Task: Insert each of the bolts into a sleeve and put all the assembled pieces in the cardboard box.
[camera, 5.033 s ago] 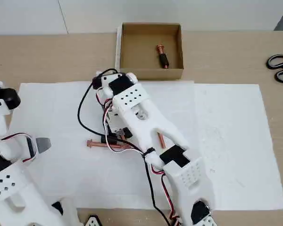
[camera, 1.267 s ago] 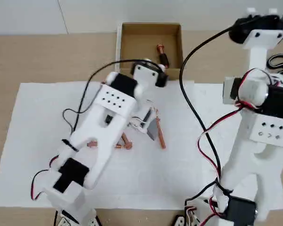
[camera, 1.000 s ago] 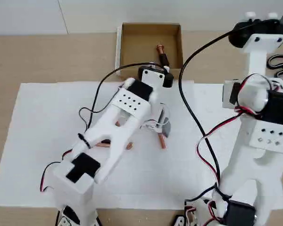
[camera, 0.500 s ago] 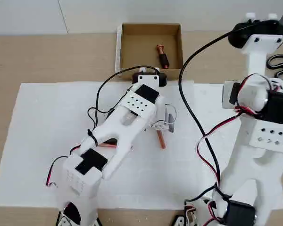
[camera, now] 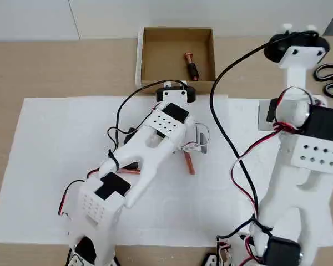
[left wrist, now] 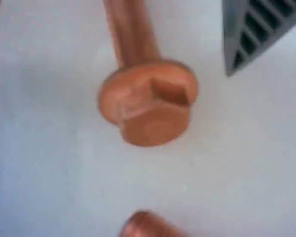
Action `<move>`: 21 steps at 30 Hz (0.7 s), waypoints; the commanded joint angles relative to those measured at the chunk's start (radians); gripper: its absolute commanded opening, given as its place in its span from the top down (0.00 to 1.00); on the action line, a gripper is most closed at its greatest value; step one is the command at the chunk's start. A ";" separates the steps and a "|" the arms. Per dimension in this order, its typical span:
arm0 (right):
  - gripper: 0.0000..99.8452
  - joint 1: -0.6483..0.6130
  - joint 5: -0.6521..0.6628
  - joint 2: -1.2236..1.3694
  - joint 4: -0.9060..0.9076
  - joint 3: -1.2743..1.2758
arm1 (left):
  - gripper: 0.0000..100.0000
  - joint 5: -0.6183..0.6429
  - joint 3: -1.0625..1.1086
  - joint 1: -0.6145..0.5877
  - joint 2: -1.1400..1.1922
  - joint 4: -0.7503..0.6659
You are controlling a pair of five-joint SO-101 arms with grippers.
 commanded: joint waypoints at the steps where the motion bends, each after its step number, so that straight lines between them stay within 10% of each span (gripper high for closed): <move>1: 1.00 0.008 0.008 -0.039 -0.019 0.002 | 0.70 0.005 -0.038 0.000 -0.011 -0.015; 21: 1.00 0.007 0.008 -0.039 -0.019 0.002 | 0.73 0.005 -0.035 -0.002 -0.009 -0.014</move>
